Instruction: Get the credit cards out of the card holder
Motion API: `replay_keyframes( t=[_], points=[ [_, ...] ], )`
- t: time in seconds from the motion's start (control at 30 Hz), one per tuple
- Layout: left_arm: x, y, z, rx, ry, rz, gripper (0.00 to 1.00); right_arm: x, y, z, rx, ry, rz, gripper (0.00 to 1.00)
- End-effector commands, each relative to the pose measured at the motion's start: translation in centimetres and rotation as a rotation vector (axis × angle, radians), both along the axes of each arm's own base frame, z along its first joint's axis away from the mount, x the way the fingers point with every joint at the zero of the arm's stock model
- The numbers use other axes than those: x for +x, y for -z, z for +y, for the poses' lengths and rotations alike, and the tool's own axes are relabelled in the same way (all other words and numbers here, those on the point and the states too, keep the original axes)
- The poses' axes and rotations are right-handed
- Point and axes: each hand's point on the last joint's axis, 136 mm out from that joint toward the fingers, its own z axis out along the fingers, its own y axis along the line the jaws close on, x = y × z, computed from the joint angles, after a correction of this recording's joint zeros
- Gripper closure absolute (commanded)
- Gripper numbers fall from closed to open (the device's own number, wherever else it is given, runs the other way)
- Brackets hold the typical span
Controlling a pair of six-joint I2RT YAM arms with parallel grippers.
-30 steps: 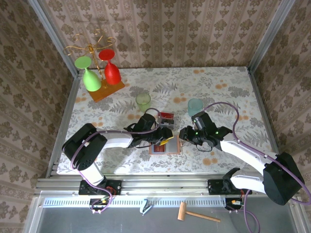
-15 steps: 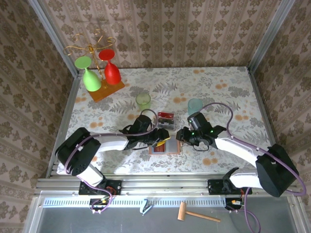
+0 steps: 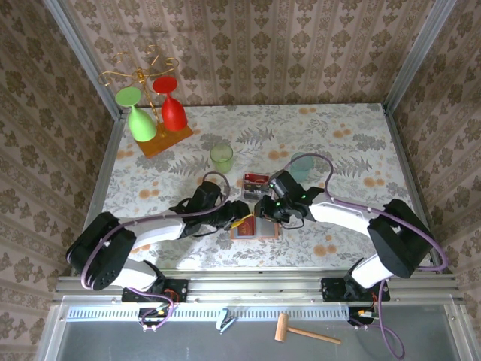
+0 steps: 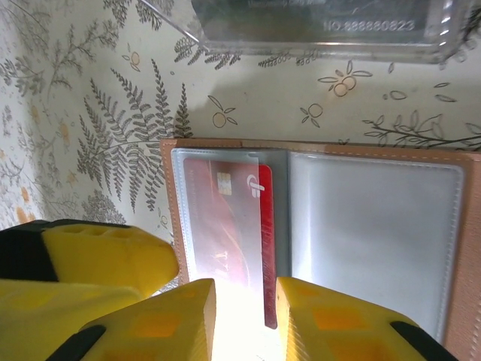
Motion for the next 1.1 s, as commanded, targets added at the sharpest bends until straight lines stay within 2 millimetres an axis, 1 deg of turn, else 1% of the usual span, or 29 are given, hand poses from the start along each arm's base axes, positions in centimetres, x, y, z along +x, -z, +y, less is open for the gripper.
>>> replay_keyframes(
  t=[0.0, 0.17, 0.4, 0.53, 0.7, 0.9, 1.07],
  points=[
    [-0.4, 1.2, 1.6, 0.071, -0.013, -0.004, 0.51, 0.3, -0.3, 1.3, 0.025, -0.018, 0.003, 0.74],
    [-0.5, 2.2, 2.3, 0.094, -0.024, 0.015, 0.60, 0.1, 0.8, 1.7, 0.025, -0.030, 0.033, 0.76],
    [-0.6, 2.9, 2.1, 0.096, -0.015, 0.029, 0.72, 0.0, 1.6, 2.3, 0.034, -0.037, 0.058, 0.83],
    [-0.6, 3.4, 2.2, 0.098, -0.015, 0.039, 0.77, -0.1, 2.1, 2.7, 0.036, -0.044, 0.069, 0.84],
    [-0.7, 3.7, 2.3, 0.099, -0.014, 0.046, 0.78, -0.3, 2.5, 3.0, 0.033, -0.049, 0.082, 0.84],
    [-1.0, 4.5, 2.9, 0.128, -0.018, 0.057, 0.78, -0.4, 2.8, 3.1, 0.029, -0.050, 0.089, 0.83],
    [-1.2, 4.7, 3.1, 0.132, -0.018, 0.061, 0.79, -0.6, 3.3, 2.9, 0.015, -0.049, 0.097, 0.79]
  ],
)
